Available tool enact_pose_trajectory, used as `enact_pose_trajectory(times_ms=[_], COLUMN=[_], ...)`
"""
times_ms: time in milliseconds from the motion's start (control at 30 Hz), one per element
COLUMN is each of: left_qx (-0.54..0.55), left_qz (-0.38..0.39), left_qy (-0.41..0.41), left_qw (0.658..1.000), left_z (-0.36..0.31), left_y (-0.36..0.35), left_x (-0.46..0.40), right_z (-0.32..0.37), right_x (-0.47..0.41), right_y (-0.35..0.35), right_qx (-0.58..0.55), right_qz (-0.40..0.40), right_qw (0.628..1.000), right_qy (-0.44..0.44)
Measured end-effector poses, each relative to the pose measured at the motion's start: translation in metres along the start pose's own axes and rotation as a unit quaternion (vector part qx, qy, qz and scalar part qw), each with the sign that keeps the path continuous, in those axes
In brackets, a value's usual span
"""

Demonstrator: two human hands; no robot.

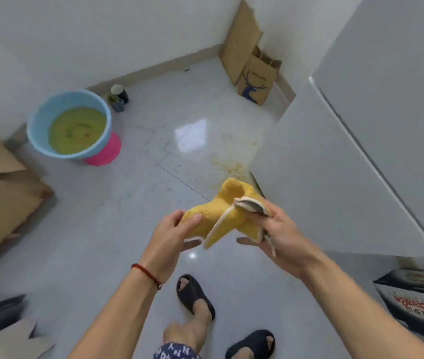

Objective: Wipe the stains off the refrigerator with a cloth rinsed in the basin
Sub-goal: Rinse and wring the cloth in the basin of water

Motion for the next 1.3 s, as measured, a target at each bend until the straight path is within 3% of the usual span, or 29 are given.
enact_pose_trajectory(times_ms=[67, 133, 200, 300, 400, 533, 600, 700, 767, 867, 1033, 1167, 1300], left_qx=[0.033, 0.0, -0.027, 0.014, 0.093, 0.24, 0.264, 0.278, 0.286, 0.309, 0.342, 0.416, 0.32], left_qz=[0.004, -0.017, -0.048, -0.078, -0.1, -0.127, -0.167, -0.261, -0.312, -0.35, -0.342, -0.324, -0.371], left_qy=[-0.078, -0.149, -0.188, -0.16, -0.101, -0.066, -0.067, -0.07, -0.044, -0.031, 0.009, 0.057, 0.096], left_qw=[0.996, 0.989, 0.981, 0.984, 0.985, 0.96, 0.948, 0.922, 0.905, 0.884, 0.875, 0.848, 0.866], left_z=[-0.065, -0.113, -0.149, -0.162, -0.163, -0.163, -0.17, -0.175, -0.181, -0.198, -0.22, -0.217, -0.216], left_y=[0.046, 0.088, 0.145, 0.222, 0.285, 0.352, 0.387, 0.442, 0.476, 0.524, 0.606, 0.655, 0.694], left_x=[0.032, 0.052, 0.069, 0.074, 0.074, 0.062, 0.047, 0.015, -0.004, -0.021, -0.076, -0.135, -0.189], right_z=[0.054, 0.09, 0.09, 0.076, 0.088, 0.099, 0.098, 0.095, 0.102, 0.121, 0.162, 0.169, 0.164], right_x=[-0.005, -0.023, -0.079, -0.152, -0.212, -0.291, -0.342, -0.425, -0.464, -0.518, -0.599, -0.648, -0.702], right_y=[-0.045, -0.084, -0.137, -0.214, -0.27, -0.309, -0.321, -0.349, -0.373, -0.407, -0.436, -0.442, -0.443], right_qx=[-0.037, -0.169, -0.255, -0.108, -0.009, -0.015, -0.031, 0.078, 0.181, 0.246, 0.205, 0.214, 0.389], right_qz=[0.095, 0.179, 0.217, 0.171, 0.191, 0.221, 0.246, 0.228, 0.206, 0.192, 0.163, 0.117, 0.061], right_qw=[0.993, 0.964, 0.942, 0.974, 0.974, 0.956, 0.94, 0.927, 0.917, 0.911, 0.939, 0.952, 0.909], right_qy=[0.055, 0.098, 0.015, -0.099, -0.12, -0.192, -0.234, -0.287, -0.29, -0.271, -0.224, -0.184, -0.136])
Point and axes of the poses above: each hand's wrist, its own x-axis away from the middle knuckle, its own y-axis out of the back of the hand, z = x × y, the point moved 6 cm from there along -x, towards the middle knuckle, and after that the axes turned 9 degrees about z, right-handed, at the moved point
